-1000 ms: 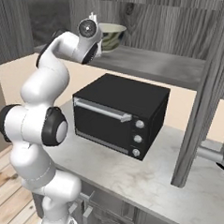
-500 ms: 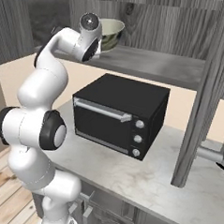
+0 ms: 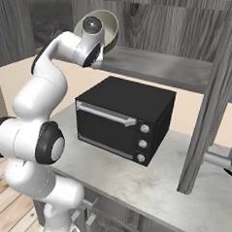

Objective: Move the bowls from the cabinet to the plates on the dining table.

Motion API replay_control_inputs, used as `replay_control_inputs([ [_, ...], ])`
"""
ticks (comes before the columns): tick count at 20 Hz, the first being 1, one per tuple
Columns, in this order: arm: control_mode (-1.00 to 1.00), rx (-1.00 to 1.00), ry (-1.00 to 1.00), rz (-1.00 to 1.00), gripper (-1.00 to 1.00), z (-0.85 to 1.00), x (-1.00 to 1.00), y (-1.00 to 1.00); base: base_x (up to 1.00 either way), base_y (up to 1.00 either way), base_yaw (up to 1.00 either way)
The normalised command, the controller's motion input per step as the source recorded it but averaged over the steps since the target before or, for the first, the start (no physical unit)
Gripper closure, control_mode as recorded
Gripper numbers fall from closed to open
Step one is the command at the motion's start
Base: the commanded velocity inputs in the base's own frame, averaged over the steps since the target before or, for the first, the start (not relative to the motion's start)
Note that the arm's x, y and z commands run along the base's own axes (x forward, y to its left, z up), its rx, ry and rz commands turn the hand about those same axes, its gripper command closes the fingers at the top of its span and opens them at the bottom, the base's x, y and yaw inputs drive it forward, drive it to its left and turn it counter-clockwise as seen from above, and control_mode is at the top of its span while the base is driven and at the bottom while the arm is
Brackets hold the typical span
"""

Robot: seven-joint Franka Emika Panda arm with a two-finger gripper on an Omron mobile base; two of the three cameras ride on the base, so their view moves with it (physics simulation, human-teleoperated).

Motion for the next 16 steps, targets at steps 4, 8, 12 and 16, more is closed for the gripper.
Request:
replay_control_inputs([
  [4,-1.00,-0.01,-0.05,0.00,1.00,-0.05,-0.30,0.00,0.00,0.00,0.00],
  [8,-1.00,0.04,0.00,0.00,1.00,0.33,-0.28,-0.01,0.00,0.00,0.00],
  [12,-1.00,0.05,0.00,0.00,1.00,0.42,-0.30,0.00,0.00,0.00,0.00],
  [16,-1.00,0.06,0.00,0.00,1.00,0.40,-0.35,-0.03,0.00,0.00,0.00],
])
